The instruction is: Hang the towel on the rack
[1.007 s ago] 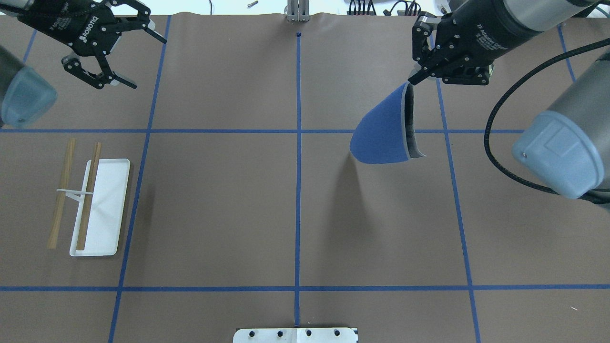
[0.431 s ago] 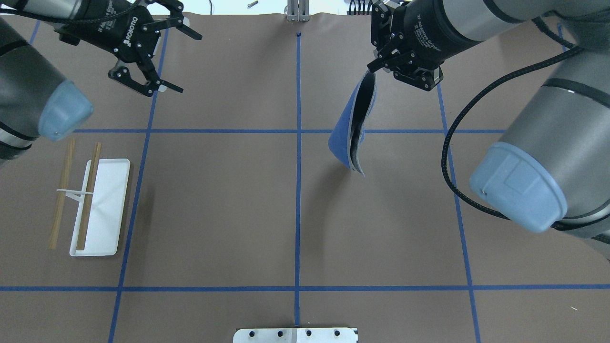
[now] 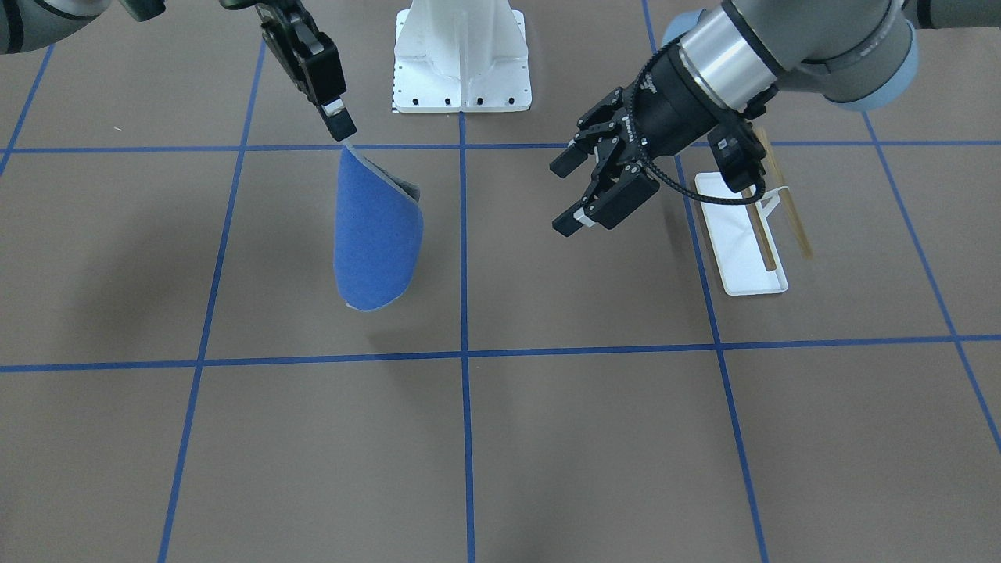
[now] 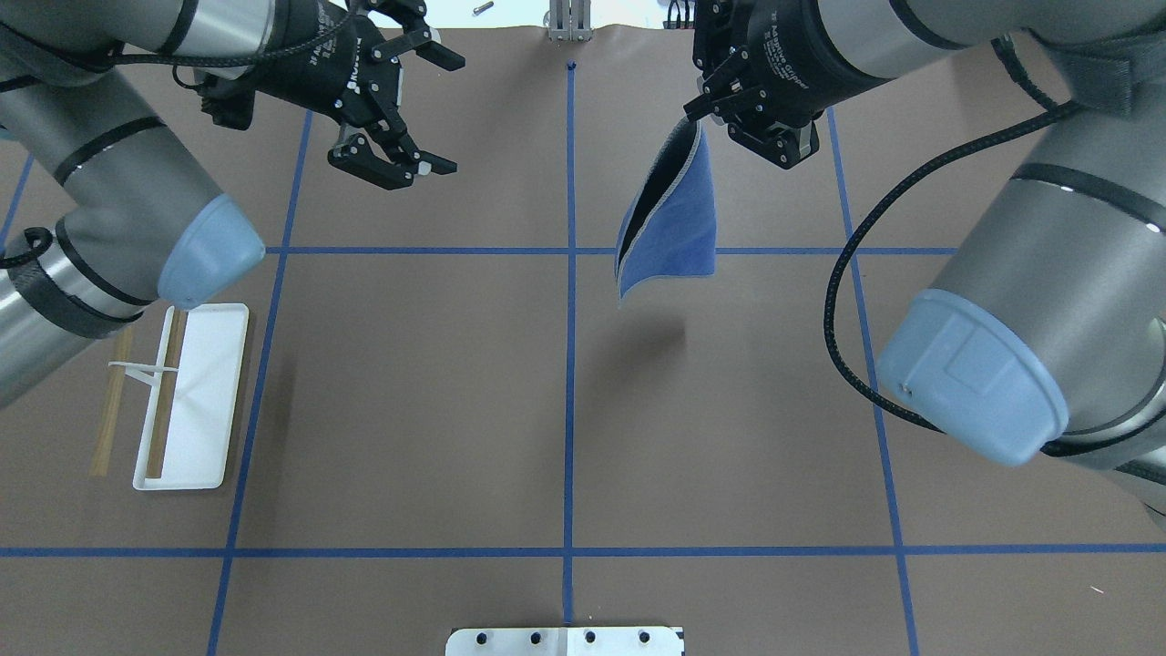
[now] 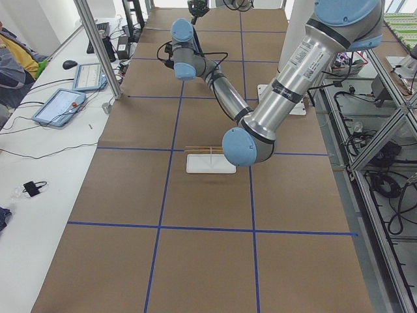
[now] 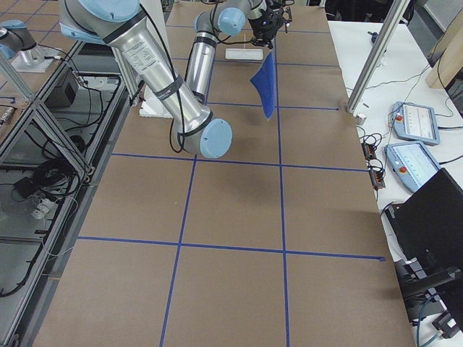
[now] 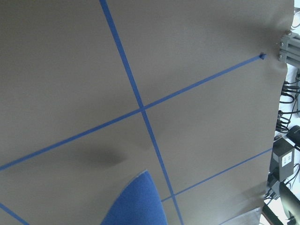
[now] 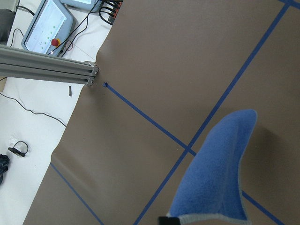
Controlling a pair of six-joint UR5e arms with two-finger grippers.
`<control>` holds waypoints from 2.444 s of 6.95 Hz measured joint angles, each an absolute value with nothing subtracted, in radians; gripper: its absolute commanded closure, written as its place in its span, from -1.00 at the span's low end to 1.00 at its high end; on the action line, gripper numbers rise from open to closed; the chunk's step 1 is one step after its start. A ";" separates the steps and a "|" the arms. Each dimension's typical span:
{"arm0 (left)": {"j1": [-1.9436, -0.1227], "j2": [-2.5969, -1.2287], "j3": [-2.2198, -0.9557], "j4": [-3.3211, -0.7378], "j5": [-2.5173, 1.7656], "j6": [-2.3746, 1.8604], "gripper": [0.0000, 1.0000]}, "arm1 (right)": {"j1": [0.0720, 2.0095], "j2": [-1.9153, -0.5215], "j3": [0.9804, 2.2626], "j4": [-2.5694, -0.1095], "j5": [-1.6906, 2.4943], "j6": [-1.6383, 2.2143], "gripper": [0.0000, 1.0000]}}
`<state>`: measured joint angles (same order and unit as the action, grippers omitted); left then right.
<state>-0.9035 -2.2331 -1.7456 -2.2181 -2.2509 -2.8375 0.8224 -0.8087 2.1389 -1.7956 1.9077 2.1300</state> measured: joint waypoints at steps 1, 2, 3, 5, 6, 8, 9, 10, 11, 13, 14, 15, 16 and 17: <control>-0.864 -2.258 -1.746 -2.218 -2.192 -2.896 -0.96 | 0.816 -0.798 2.136 -1.796 1.892 2.153 1.00; -0.822 -2.282 -1.745 -2.218 -2.135 -2.941 -0.96 | 0.809 -0.786 2.131 -1.796 1.876 2.175 1.00; -0.785 -2.302 -1.741 -2.217 -2.086 -2.967 -0.96 | 0.801 -0.776 2.128 -1.796 1.864 2.187 1.00; -0.735 -2.319 -1.734 -2.218 -2.017 -2.980 -0.96 | 0.792 -0.763 2.126 -1.795 1.857 2.196 1.00; -0.727 -2.323 -1.733 -2.218 -2.005 -2.980 -0.96 | 0.790 -0.759 2.128 -1.795 1.856 2.199 1.00; -0.723 -2.324 -1.721 -2.220 -1.999 -2.974 -0.96 | 0.789 -0.757 2.140 -1.795 1.858 2.199 1.00; -0.722 -2.324 -1.713 -2.220 -1.999 -2.972 -0.96 | 0.789 -0.756 2.150 -1.796 1.859 2.199 1.00; -0.719 -2.324 -1.710 -2.220 -1.999 -2.972 -0.96 | 0.789 -0.756 2.155 -1.795 1.859 2.199 1.00; -0.714 -2.324 -1.712 -2.220 -1.999 -2.972 -0.96 | 0.788 -0.756 2.156 -1.796 1.859 2.199 1.00; -0.710 -2.326 -1.719 -2.221 -1.999 -2.975 -0.96 | 0.787 -0.756 2.155 -1.795 1.858 2.199 1.00; -0.708 -2.327 -1.721 -2.221 -1.999 -2.976 -0.96 | 0.787 -0.755 2.154 -1.795 1.858 2.200 1.00; -0.706 -2.328 -1.722 -2.223 -1.999 -2.977 -0.96 | 0.787 -0.755 2.153 -1.795 1.858 2.200 1.00; -0.703 -2.329 -1.723 -2.227 -1.999 -2.978 -0.96 | 0.786 -0.755 2.153 -1.795 1.858 2.200 1.00; -0.698 -2.330 -1.724 -2.230 -1.998 -2.979 -0.95 | 0.786 -0.755 2.152 -1.795 1.858 2.201 1.00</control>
<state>-0.6981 -2.3298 -1.7236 -2.2305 -1.9984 -2.9788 0.7860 -0.7548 2.1523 -1.7948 1.8577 2.2007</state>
